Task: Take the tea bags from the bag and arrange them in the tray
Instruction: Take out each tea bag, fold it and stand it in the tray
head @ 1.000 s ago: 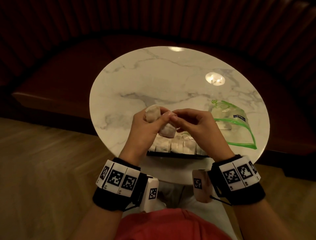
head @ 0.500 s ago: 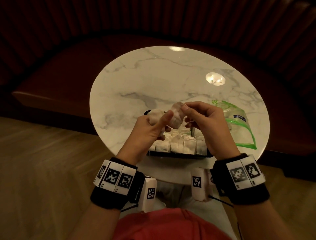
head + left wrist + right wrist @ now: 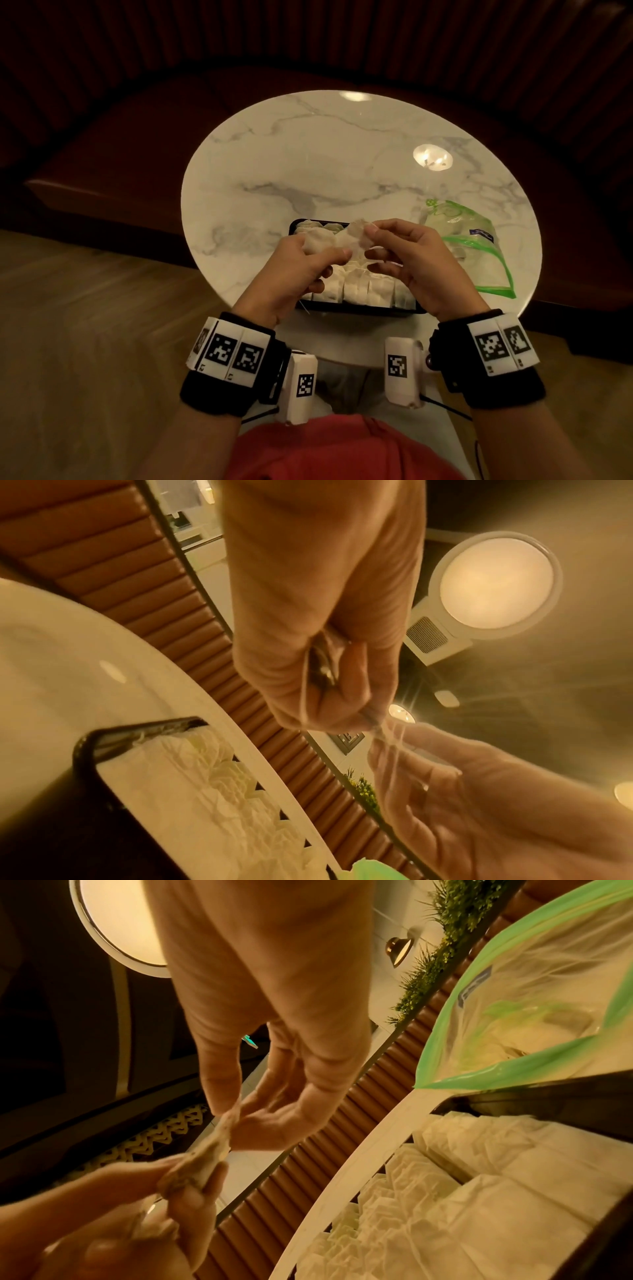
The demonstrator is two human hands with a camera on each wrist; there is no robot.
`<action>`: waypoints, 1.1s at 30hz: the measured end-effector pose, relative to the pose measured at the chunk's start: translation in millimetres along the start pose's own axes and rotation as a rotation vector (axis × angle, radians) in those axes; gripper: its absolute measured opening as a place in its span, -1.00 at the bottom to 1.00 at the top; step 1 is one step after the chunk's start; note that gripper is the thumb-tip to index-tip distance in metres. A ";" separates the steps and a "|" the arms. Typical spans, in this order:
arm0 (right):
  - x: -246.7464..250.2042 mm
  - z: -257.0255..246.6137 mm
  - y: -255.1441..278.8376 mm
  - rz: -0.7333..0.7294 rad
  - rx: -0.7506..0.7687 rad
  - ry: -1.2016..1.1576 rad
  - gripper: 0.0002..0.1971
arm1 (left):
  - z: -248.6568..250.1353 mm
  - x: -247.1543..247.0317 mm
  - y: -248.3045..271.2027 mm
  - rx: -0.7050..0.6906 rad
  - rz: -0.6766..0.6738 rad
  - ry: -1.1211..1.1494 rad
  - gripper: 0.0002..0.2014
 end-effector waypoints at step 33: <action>22.7 42.7 -26.1 0.014 0.162 0.933 -0.71 | -14.6 23.0 -2.7 0.088 0.198 0.021 -0.96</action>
Point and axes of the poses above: each hand's wrist, its own y-axis away from the middle knuckle, its own x-axis out of the back of the hand, z = x × y, the point moved 6 cm from there along -y, towards the middle knuckle, and after that the axes turned 1 degree about -z, right-handed, at the moved point
